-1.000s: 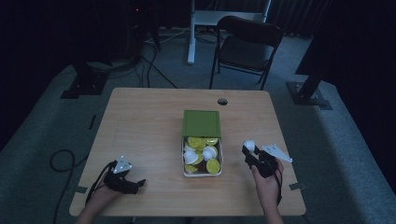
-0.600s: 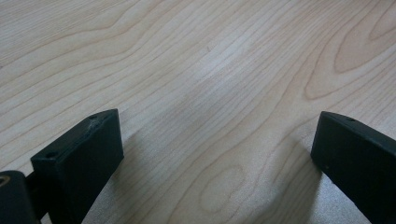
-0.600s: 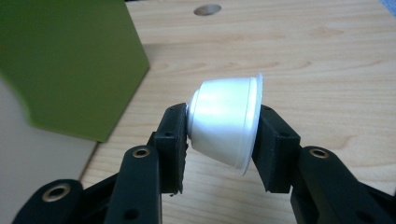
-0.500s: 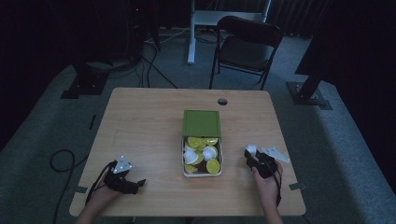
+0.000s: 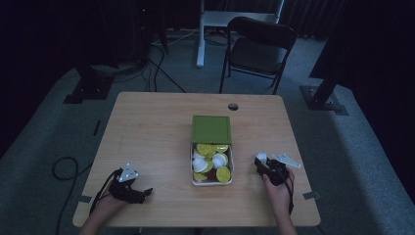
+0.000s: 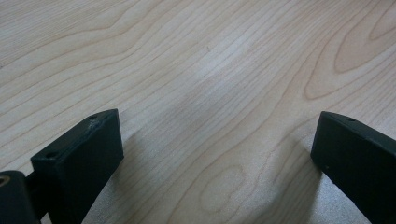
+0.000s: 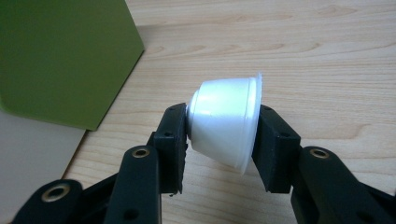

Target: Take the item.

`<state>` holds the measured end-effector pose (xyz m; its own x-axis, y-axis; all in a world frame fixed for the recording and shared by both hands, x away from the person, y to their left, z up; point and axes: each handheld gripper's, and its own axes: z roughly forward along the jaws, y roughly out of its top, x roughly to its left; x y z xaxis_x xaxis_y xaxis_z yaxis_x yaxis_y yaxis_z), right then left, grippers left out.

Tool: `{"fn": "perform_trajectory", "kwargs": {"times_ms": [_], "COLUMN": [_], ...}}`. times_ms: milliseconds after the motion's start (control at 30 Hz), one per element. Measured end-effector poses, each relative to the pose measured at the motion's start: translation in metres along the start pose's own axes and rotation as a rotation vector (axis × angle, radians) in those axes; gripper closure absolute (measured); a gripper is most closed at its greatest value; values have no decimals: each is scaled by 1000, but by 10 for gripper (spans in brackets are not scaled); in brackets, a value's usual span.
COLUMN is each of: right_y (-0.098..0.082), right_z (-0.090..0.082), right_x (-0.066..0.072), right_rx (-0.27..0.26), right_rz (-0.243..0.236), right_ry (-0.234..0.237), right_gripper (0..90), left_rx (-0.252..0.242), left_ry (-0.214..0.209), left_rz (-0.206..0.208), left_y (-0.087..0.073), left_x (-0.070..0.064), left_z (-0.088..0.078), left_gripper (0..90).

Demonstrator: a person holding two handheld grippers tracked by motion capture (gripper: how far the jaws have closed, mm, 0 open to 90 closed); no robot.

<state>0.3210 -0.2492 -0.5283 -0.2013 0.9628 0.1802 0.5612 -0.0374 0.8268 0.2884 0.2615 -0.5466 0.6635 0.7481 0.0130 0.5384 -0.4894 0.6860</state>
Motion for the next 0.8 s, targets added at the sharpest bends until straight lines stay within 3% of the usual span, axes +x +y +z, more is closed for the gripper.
{"fn": "perform_trajectory", "kwargs": {"times_ms": [800], "right_y": [-3], "right_z": [11], "right_x": [-2], "right_rx": [61], "right_rz": [-5], "right_ry": [-7], "right_gripper": [573], "left_rx": [0], "left_ry": [0], "left_rz": [0], "left_y": [0], "left_x": [0], "left_z": [0], "left_gripper": [23]}}
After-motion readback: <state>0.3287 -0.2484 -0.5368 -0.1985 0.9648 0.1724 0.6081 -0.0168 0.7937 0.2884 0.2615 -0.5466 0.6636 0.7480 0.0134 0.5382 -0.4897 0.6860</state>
